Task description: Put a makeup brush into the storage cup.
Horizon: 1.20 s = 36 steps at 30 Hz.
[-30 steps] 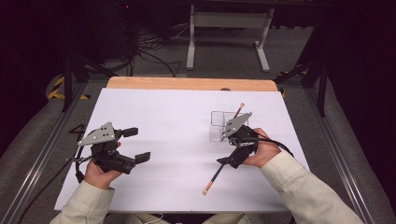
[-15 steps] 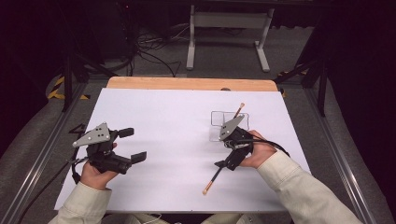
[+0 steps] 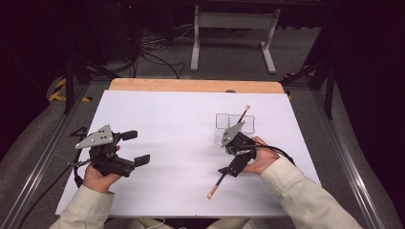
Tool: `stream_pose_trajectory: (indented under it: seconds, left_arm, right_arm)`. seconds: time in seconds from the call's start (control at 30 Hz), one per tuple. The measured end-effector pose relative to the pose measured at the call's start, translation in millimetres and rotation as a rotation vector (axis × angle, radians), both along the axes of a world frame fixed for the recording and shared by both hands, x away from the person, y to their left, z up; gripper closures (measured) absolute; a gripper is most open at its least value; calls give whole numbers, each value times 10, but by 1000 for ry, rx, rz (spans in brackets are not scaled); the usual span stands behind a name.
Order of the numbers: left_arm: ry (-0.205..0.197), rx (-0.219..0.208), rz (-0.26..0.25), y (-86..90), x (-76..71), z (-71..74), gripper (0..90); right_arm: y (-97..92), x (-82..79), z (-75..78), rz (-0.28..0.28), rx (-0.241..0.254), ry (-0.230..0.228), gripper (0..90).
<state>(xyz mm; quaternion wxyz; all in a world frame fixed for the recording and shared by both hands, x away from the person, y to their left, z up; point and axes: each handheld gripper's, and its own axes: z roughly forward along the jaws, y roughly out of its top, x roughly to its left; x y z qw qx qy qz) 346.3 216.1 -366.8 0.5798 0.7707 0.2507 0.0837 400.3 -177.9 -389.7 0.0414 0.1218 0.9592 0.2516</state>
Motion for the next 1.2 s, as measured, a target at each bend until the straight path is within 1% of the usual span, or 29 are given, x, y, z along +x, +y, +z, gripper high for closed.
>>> stream_pose_trajectory:
  seconds: [0.03, 0.1, 0.2, 0.27, 0.4, 0.53, 0.57, 0.6, 0.63, 0.73, 0.77, 0.93, 1.0, 1.03, 1.2]
  left_arm:
    - [0, 0, 1, 0, 0, -2, 5]
    - [-2, 1, 2, 0, 5, -5, 5]
    - [4, -1, 3, -4, 2, -9, 5]
    - [-2, 5, 0, -2, 8, -9, 5]
    - [6, 0, 2, -1, 6, -11, 5]
    - [4, 3, 0, -5, 7, -12, 5]
    - [4, 3, 0, -6, 7, -12, 5]
    - [4, 3, 0, -6, 8, -12, 5]
    - [4, 2, 0, -6, 8, -12, 5]
    - [6, 0, 0, -7, 10, -15, 5]
    - [1, 6, -1, -2, 16, -15, 5]
    - [5, 4, 1, 1, 20, -24, 5]
    - [5, 5, 2, 2, 22, -24, 5]
    - [15, -2, 3, -4, 20, -28, 5]
    - [16, 1, 3, -3, 23, -31, 5]
  right_arm:
    - [2, -6, -10, -9, -7, 12, 30]
    - [8, -3, -29, -5, -12, 13, 30]
    - [17, -8, -51, -6, -24, 25, 31]
    - [28, -5, -75, 2, -30, 24, 33]
    - [37, -13, -139, 12, -38, 37, 38]
    - [36, -21, -188, 17, -43, 52, 40]
    - [39, -23, -200, 16, -45, 49, 40]
    - [40, -26, -206, 19, -48, 56, 41]
    - [42, -23, -216, 28, -47, 53, 42]
    - [48, -33, -236, 32, -53, 67, 47]
    - [49, -34, -244, 33, -53, 71, 48]
    - [49, -33, -285, 35, -61, 79, 51]
    - [51, -38, -299, 22, -67, 85, 55]
    - [49, -36, -302, 29, -68, 89, 58]
    - [46, -35, -316, 32, -72, 94, 68]
